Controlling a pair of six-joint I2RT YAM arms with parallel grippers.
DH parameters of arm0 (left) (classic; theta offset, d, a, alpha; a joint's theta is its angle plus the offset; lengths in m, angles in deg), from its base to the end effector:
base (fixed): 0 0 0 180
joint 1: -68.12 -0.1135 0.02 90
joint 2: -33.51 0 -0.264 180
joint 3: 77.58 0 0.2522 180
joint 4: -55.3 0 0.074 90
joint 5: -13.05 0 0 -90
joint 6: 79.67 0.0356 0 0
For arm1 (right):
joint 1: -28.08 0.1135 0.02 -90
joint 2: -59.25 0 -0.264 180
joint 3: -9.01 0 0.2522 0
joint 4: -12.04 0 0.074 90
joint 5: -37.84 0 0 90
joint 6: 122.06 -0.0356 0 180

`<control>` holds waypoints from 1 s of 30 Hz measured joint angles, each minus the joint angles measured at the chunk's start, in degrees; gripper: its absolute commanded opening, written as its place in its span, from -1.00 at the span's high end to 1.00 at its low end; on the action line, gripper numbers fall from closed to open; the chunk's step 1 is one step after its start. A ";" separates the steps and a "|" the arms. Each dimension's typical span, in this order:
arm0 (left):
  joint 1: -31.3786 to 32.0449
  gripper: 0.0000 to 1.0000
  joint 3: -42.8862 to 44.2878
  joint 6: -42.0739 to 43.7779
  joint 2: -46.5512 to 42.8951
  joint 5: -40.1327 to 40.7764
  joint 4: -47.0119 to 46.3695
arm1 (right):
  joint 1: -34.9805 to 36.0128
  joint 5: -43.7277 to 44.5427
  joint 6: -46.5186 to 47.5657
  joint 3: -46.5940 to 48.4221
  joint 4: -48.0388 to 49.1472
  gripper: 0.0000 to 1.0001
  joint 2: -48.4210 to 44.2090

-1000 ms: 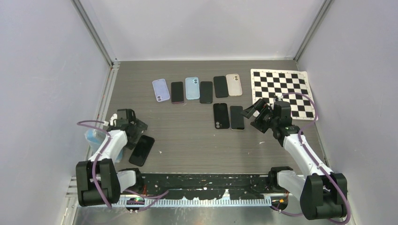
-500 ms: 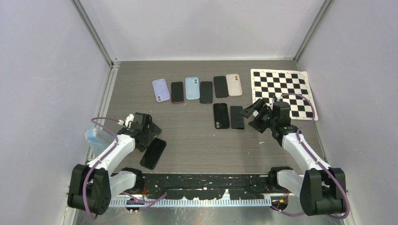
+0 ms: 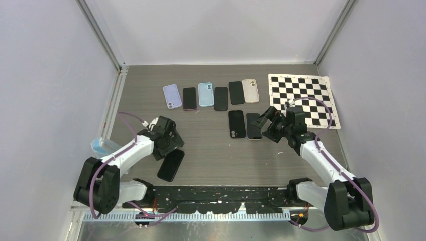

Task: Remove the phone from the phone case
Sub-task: Pick up the phone at the center of the board.

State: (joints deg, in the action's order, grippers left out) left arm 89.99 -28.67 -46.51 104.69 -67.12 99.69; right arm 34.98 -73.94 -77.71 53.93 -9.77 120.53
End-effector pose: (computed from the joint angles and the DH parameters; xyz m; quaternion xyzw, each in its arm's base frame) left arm 0.1985 -0.0731 0.1677 -0.3097 0.9254 -0.0629 0.2090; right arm 0.2161 0.0395 0.2078 0.2151 0.8606 0.3424 0.3096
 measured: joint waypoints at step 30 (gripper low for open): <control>18.99 -0.80 2.23 3.26 5.75 7.61 6.58 | 20.06 6.78 -2.95 2.78 3.76 -0.95 6.58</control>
State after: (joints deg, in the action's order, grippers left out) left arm 108.98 -26.44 -43.25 110.44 -59.52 106.27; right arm 55.04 -67.17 -80.66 56.70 -6.01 127.10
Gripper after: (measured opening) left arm 0.982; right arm 0.974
